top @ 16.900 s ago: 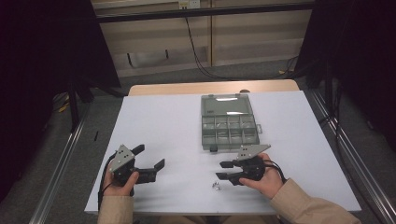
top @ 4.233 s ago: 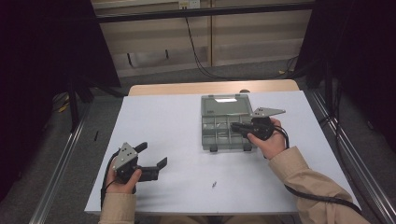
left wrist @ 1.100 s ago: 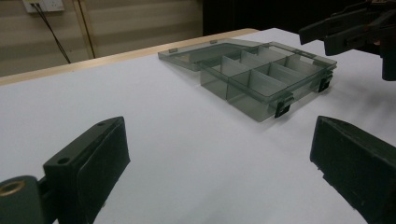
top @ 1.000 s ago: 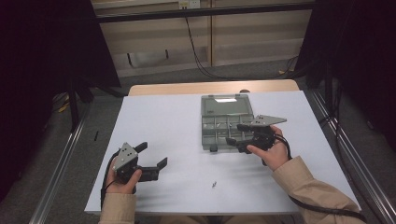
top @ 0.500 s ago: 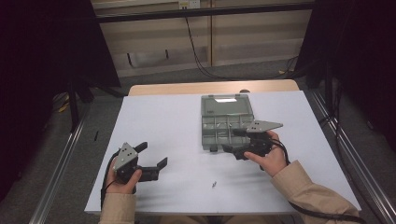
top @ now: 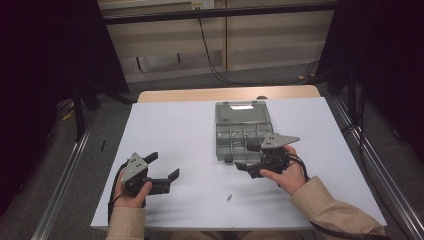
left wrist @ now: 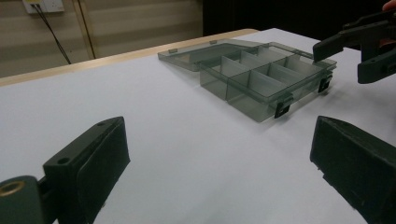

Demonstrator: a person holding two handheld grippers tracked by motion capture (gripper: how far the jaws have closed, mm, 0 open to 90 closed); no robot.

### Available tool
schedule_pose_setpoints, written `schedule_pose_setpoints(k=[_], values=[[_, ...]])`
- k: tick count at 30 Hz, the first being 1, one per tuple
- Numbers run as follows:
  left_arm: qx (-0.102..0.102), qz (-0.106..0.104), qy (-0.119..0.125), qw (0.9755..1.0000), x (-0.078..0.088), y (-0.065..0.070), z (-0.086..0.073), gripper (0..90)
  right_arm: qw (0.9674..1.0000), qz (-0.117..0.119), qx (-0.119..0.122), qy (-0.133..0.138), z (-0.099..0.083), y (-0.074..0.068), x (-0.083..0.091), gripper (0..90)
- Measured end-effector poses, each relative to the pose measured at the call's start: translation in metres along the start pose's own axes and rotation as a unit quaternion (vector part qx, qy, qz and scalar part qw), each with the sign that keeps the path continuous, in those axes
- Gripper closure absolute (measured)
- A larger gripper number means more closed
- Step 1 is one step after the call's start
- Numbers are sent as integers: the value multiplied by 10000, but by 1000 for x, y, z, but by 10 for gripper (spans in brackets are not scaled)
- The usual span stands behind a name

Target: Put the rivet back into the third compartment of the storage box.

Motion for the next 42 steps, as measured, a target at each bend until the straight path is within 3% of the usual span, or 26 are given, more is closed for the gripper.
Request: schedule_pose_setpoints(k=[27,42], values=[[-9,-6,24,10000,1,0,1,44,9988,410,173,-221,-11,-29,-11,191],[-18,-17,52,10000,2,0,2,44,9967,599,341,-434,-21,-38,-15,220]])
Point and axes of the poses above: each handheld gripper's, and its own axes: x roughly backward along the jaws, z roughly out of its top, y roughly to its right, the point moved 3 cm from there along -x, roughly forward along the jaws, and after that the axes turned 6 degrees about -x, right-handed, at the moved point
